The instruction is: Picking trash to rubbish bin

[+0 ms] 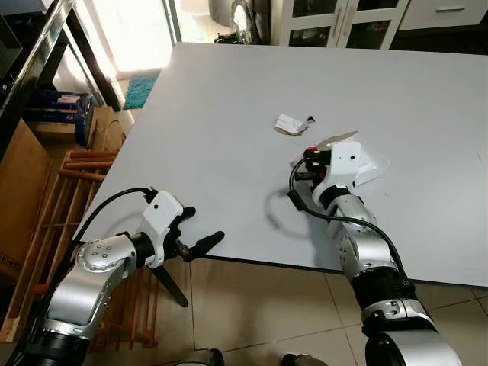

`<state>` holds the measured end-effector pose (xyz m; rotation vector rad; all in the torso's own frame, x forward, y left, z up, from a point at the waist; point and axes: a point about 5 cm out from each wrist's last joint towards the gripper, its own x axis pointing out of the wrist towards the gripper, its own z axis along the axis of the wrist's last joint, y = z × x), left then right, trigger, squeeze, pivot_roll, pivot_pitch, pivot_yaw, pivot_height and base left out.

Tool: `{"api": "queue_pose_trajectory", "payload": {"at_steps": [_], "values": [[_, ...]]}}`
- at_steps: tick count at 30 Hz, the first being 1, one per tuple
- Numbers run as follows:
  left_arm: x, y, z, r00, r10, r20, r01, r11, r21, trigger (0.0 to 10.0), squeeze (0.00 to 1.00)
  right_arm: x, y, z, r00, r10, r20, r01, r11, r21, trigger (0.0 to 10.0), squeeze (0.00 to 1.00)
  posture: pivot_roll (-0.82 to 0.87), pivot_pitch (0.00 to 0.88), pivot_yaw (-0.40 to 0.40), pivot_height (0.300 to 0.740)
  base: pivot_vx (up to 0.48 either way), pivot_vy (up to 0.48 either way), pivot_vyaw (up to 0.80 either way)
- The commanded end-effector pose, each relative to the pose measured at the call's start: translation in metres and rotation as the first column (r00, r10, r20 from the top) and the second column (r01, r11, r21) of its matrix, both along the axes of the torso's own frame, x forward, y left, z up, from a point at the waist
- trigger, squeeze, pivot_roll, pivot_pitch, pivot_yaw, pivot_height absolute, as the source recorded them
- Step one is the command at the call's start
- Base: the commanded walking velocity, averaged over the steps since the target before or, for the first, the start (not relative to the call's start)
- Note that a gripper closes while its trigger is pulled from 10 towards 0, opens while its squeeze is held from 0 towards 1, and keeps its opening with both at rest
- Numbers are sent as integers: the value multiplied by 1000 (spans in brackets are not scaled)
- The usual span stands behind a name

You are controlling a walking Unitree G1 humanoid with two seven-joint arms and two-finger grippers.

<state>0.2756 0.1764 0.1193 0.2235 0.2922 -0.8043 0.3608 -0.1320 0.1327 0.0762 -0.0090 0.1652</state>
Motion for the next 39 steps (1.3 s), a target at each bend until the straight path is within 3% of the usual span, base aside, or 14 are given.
{"api": "queue_pose_trajectory", "payload": {"at_steps": [1, 14, 20, 21, 22, 25, 26, 28, 39], "values": [[-1, 0, 2, 1000, -3, 12, 3, 1000, 10, 10000, 0, -4, -6, -15, 998, -28, -54, 28, 1000, -6, 0, 0, 144, 140, 58, 740, 0, 0, 0], [-2, -1, 2, 1000, -7, 9, 7, 1000, 15, 10000, 0, -6, -5, -15, 998, -40, -45, 39, 999, -23, 0, 0, 144, 143, 60, 740, 0, 0, 0], [-2, -1, 1, 1000, -8, 8, 8, 1000, 14, 10000, 0, -7, -5, -16, 998, -42, -43, 40, 999, -31, 1098, 0, 143, 147, 61, 740, 0, 0, 0], [-2, -2, 1, 1000, -8, 8, 8, 1000, 15, 10000, 0, -7, -5, -16, 998, -43, -41, 42, 999, -33, 1843, 0, 142, 149, 60, 740, 0, 0, 0], [-2, -2, 1, 1000, -9, 7, 9, 1000, 15, 10000, 0, -8, -6, -15, 998, -49, -28, 48, 998, -47, 3725, 0, 142, 149, 60, 740, 0, 0, 0], [-2, -2, 1, 1000, -8, 6, 8, 1000, 15, 10000, 0, -8, -7, -11, 998, -57, 0, 56, 996, -73, 4549, 0, 142, 149, 60, 740, 0, 0, 0], [-2, -2, 1, 1000, -9, 7, 9, 1000, 15, 10000, 0, -8, -8, -9, 998, -61, 16, 63, 994, -85, 8824, 0, 137, 147, 60, 740, 0, 0, 0], [-2, -2, 1, 1000, -9, 7, 9, 1000, 14, 10000, 0, -9, -8, -5, 996, -71, 44, 75, 992, -103, 10000, 0, 137, 147, 60, 740, 0, 0, 0], [-1, -5, 0, 1000, -10, 7, 10, 1000, 12, 10000, 0, -14, -13, 15, 974, -118, 191, 157, 967, -203, 10000, 0, 131, 145, 56, 740, 0, 0, 0]]}}
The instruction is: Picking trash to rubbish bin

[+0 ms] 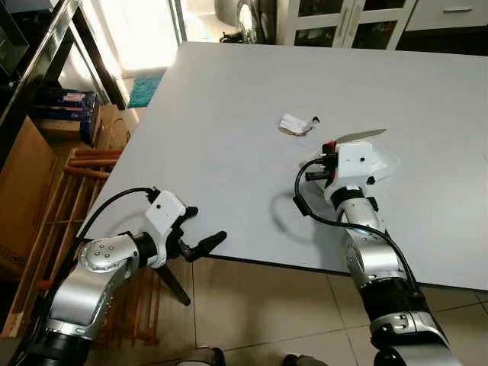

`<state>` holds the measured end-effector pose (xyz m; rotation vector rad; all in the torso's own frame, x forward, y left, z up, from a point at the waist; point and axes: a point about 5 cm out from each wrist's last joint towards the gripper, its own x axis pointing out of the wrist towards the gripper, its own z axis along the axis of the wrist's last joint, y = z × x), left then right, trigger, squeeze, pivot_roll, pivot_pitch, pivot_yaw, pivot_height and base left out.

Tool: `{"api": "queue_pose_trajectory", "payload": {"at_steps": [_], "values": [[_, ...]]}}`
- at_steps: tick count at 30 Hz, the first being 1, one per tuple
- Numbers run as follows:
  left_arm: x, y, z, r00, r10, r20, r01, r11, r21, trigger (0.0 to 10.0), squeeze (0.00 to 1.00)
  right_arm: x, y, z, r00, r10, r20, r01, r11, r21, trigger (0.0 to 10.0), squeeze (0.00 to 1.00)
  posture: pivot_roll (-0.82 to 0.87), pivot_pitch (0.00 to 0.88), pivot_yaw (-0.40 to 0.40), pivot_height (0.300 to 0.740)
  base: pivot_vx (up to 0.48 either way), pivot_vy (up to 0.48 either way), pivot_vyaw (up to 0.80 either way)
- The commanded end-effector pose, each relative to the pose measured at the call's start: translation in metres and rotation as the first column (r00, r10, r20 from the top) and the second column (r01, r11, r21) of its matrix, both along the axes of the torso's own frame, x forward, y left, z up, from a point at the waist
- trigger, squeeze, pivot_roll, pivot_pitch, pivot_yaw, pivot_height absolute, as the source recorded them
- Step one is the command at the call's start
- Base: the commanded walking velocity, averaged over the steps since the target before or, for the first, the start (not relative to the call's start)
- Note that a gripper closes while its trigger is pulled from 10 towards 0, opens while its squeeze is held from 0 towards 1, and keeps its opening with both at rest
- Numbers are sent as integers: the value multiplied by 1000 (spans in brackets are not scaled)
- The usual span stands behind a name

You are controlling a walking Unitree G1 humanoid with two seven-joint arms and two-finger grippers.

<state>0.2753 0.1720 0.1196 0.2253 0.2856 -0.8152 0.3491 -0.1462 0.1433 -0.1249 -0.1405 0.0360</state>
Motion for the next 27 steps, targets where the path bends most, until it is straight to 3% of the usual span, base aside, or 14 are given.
{"api": "queue_pose_trajectory", "payload": {"at_steps": [1, 9, 22, 27], "values": [[-1, 0, -1, 1000, 1, 1, -1, 1000, 14, 10000, 0, -3, 1, 5, 999, -7, 42, 9, 999, -38, 10000, 0, 131, 145, 56, 740, 0, 0, 0], [-2, 0, -3, 1000, 5, -1, -5, 1000, 19, 10000, 0, -9, 2, 12, 995, -18, 96, 27, 995, -95, 10000, 0, 128, 146, 55, 740, 0, 0, 0], [4, -6, 0, 999, 31, 36, -31, 999, -10, 10000, 0, -15, 0, 27, 988, -38, 151, 54, 993, -101, 10000, 0, 113, 135, 49, 740, 0, 0, 0], [18, -9, 10, 980, 170, 106, -161, 983, -89, 10000, 0, -26, -4, 35, 984, -58, 171, 74, 993, -89, 10000, 0, 102, 123, 37, 740, 0, 0, 0]]}}
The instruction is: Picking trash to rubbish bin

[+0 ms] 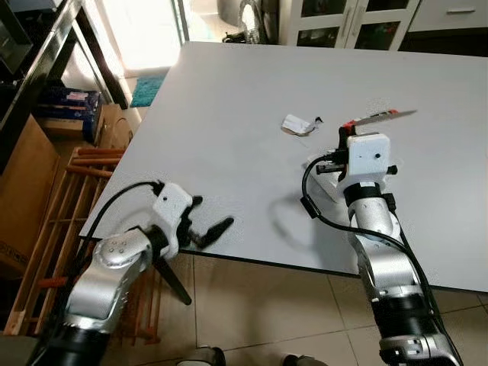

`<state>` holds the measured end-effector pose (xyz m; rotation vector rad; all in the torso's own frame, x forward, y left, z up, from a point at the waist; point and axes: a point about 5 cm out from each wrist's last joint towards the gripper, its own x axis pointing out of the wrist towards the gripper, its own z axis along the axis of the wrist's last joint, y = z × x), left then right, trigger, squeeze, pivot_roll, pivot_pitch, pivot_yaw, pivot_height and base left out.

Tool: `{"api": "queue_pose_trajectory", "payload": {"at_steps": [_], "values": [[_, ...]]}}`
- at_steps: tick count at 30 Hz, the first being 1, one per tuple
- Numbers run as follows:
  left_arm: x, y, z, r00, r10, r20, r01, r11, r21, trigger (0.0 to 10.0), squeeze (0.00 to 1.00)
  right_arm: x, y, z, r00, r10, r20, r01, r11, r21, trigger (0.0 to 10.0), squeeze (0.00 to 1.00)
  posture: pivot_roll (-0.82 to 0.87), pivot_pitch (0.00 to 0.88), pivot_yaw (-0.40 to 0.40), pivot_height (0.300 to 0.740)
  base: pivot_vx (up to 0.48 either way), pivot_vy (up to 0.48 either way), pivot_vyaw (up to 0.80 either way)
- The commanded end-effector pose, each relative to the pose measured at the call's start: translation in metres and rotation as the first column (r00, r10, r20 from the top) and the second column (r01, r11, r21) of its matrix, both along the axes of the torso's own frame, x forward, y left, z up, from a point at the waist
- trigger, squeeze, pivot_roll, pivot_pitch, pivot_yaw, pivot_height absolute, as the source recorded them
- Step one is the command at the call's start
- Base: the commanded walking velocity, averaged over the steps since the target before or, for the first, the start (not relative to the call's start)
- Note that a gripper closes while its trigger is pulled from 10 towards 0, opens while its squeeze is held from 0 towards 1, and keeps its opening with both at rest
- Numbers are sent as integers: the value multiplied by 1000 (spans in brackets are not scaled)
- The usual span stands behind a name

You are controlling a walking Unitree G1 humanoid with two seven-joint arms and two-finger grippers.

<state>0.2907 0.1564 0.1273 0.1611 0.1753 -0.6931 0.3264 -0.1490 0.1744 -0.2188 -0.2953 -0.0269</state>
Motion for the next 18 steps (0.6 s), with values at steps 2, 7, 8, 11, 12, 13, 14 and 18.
{"api": "queue_pose_trajectory", "payload": {"at_steps": [2, 7, 8, 11, 12, 13, 14, 18], "values": [[3, 6, 3, 998, 52, 27, -52, 999, 2, 10000, 0, -4, -1, 4, 1000, -9, 9, 9, 1000, -7, 10000, 0, 101, 122, 36, 740, 0, 0, 0], [5, 4, 4, 996, 77, 39, -76, 997, -17, 10000, 0, -9, -2, 5, 1000, -14, 7, 14, 1000, 1, 10000, 0, 92, 117, 31, 740, 0, 0, 0], [6, 3, 4, 995, 86, 44, -85, 996, -27, 10000, 0, -11, -2, 7, 1000, -14, 9, 14, 1000, 5, 10000, 0, 88, 114, 28, 740, 0, 0, 0], [7, 1, 5, 993, 102, 55, -99, 994, -41, 10000, 0, -14, -1, 11, 1000, -13, 12, 13, 1000, 12, 10000, 0, 86, 114, 26, 740, 0, 0, 0], [11, -1, 9, 983, 161, 85, -155, 985, -73, 10000, 0, -17, 0, 15, 1000, -11, 14, 11, 1000, 18, 10000, 0, 80, 112, 20, 740, 0, 0, 0], [12, -2, 10, 977, 192, 97, -184, 979, -88, 10000, 0, -19, 0, 17, 1000, -10, 14, 10, 1000, 20, 10000, 0, 78, 110, 18, 740, 0, 0, 0], [14, -2, 12, 967, 231, 112, -219, 970, -105, 10000, 0, -20, 0, 18, 1000, -9, 16, 9, 1000, 22, 10000, 0, 78, 110, 18, 740, 0, 0, 0], [18, -3, 17, 937, 320, 141, -298, 942, -155, 10000, 0, -23, 1, 22, 1000, -6, 21, 5, 1000, 25, 10000, 0, 70, 104, 14, 740, 0, 0, 0]]}}
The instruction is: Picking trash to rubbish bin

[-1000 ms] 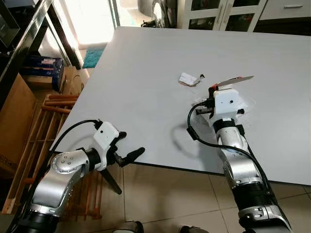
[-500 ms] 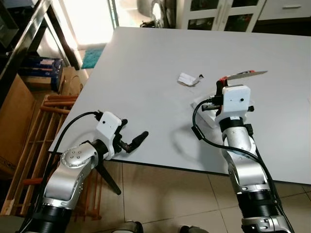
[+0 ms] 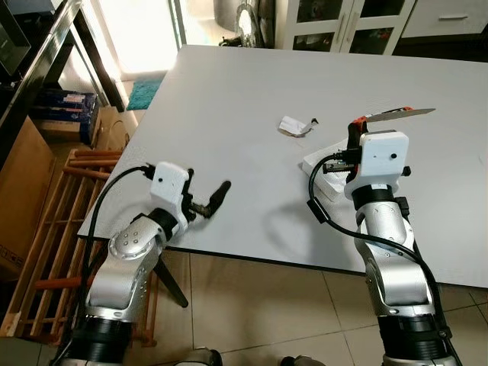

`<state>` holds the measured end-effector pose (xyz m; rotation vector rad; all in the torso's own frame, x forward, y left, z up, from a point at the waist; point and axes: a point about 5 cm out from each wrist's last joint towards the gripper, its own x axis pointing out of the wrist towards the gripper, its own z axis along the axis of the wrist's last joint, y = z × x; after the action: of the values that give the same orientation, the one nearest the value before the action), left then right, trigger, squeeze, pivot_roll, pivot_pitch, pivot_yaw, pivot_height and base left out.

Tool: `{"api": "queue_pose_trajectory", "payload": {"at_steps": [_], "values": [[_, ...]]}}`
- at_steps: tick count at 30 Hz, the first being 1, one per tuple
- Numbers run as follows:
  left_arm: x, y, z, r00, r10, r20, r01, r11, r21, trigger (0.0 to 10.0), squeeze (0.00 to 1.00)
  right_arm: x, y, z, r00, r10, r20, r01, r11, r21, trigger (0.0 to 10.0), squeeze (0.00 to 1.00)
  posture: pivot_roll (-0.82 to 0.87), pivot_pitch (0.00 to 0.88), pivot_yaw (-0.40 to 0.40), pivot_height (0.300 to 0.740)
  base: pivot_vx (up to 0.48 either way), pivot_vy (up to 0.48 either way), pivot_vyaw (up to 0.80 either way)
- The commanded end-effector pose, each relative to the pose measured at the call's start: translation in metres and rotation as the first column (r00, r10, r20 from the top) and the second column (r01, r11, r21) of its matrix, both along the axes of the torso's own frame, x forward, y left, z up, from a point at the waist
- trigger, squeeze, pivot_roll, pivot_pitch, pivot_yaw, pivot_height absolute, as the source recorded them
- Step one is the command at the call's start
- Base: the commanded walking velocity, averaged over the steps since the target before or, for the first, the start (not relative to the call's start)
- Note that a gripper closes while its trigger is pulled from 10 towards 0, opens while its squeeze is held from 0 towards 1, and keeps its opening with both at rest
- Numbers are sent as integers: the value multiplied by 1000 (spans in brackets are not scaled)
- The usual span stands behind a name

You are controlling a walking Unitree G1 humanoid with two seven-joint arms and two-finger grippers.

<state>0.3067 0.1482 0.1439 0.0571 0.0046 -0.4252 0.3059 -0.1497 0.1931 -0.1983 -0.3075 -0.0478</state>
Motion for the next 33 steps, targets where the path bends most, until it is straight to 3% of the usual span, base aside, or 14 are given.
{"api": "queue_pose_trajectory", "payload": {"at_steps": [1, 10, 19, 33], "values": [[2, 4, 2, 997, 78, 26, -77, 997, -8, 10000, 0, -3, 2, 5, 1000, 10, 10, -10, 1000, 0, 10000, 0, 68, 102, 12, 740, 0, 0, 0], [2, 0, 13, 959, 243, 145, -238, 970, -51, 10000, 0, -11, -3, 14, 1000, -10, 18, 11, 999, -32, 10000, 0, 56, 93, 2, 740, 0, 0, 0], [-6, -7, 19, 942, 266, 205, -263, 964, -39, 10000, 0, -26, -10, 8, 999, -30, -18, 29, 998, -49, 10000, 0, 35, 88, -3, 740, 0, 0, 0], [-6, -25, 25, 942, 240, 234, -231, 971, -66, 10000, 0, -30, -12, 11, 998, -53, -34, 52, 998, -31, 10000, 0, 13, 73, -3, 740, 0, 0, 0]]}}
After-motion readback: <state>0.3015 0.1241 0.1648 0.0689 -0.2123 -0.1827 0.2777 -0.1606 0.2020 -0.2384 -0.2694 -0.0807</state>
